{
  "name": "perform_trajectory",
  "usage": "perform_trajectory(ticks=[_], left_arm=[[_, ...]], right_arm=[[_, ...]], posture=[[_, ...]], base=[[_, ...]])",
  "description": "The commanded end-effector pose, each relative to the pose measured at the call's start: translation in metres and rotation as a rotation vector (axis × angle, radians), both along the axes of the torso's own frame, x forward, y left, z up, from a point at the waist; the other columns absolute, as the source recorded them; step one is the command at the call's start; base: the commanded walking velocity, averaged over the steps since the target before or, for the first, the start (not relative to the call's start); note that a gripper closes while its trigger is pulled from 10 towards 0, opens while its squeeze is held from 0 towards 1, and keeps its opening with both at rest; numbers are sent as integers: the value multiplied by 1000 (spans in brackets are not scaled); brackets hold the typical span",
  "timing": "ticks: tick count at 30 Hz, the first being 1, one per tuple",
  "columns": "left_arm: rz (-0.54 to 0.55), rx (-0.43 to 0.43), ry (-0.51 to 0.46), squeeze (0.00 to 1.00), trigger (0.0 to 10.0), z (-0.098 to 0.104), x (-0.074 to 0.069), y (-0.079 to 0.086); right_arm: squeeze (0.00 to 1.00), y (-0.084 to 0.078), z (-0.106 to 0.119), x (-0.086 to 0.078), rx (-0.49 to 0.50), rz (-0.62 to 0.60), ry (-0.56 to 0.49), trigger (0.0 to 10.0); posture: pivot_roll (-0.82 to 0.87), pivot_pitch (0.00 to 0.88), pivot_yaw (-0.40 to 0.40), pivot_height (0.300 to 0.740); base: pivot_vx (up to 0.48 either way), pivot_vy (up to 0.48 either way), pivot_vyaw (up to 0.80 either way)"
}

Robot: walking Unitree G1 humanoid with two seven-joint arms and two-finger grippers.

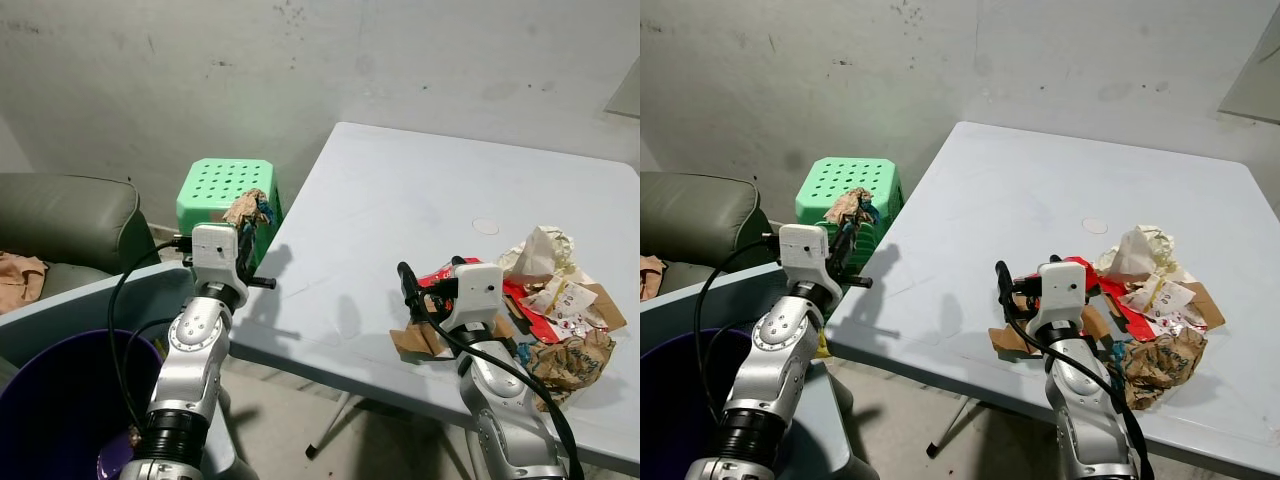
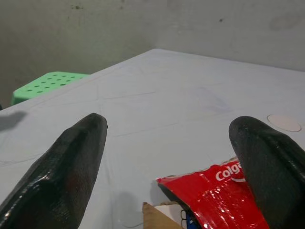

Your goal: Picking trash to rubbish bin

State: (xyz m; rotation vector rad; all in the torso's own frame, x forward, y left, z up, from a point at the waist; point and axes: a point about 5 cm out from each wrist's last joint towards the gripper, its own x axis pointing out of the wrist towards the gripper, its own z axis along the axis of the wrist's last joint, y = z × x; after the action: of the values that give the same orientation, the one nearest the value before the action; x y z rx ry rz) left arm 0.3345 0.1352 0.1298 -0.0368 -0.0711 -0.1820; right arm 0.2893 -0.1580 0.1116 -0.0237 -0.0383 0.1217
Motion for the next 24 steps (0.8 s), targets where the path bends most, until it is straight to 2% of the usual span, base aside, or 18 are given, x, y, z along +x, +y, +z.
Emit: perform_trajectory(ticks=[1,16,22,24], left_arm=[[-8,3,-11,0,10000,4,3,1],[-36,-33,7,0,10000,2,4,-1],[-47,-30,12,0,10000,0,4,-4],[-48,-29,14,0,10000,0,4,-4]], right_arm=[[0,-6,1,2,-7,-22,-8,10000],[0,-9,-4,0,-15,-50,1,10000],[0,-11,-5,-1,-46,-45,2,10000],[0,-11,-5,-1,-50,-48,3,10000]], posture=[[-9,0,-47,740],[-20,0,-45,740],[-25,0,-43,740],[-25,0,-43,740]], base=[[0,0,0],[0,0,0],[0,0,0],[0,0,800]])
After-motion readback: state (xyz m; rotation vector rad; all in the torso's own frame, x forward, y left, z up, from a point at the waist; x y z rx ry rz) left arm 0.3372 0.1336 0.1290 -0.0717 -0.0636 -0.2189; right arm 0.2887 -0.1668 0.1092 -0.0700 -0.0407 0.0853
